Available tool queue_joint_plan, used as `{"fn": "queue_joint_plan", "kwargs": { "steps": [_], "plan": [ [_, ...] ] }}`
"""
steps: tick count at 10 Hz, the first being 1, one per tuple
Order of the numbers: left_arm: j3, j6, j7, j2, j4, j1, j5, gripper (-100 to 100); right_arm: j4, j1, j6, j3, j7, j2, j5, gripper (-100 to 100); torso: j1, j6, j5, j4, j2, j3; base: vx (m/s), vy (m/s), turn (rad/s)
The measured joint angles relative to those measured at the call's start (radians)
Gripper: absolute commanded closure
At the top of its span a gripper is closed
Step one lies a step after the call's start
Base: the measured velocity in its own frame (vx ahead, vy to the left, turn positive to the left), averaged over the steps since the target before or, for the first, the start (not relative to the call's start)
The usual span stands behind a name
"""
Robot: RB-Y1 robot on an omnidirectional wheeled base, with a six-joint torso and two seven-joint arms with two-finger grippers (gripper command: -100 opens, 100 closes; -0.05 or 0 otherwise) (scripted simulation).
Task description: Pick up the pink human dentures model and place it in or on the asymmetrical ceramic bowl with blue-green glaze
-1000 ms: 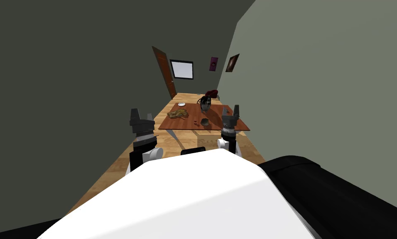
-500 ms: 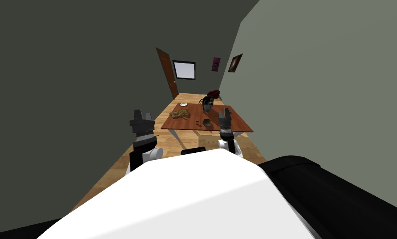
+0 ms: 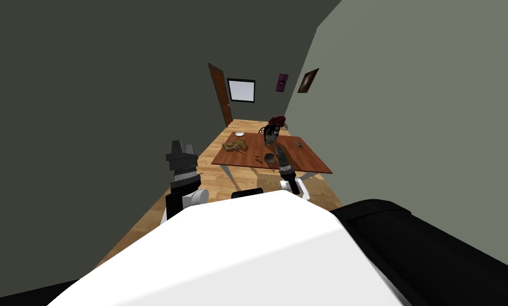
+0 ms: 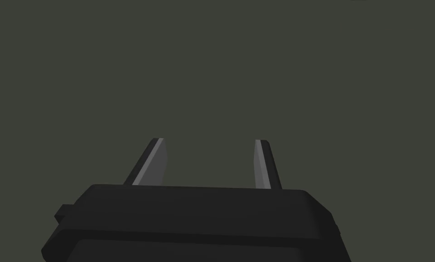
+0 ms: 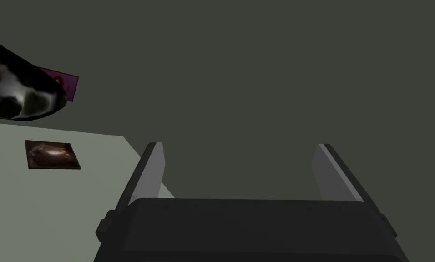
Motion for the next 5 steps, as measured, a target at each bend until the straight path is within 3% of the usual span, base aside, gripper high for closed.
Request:
{"fn": "queue_joint_plan", "kwargs": {
  "steps": [5],
  "plan": [
    [0.0,0.0,0.0,0.0,0.0,0.0,0.0,0,0.141,-0.016,0.076,0.022,0.149,-0.087,0.143,-100,0.001,0.0,0.0,0.0,-0.001,0.0,0.051,0.093,0.138]
  ]
}}
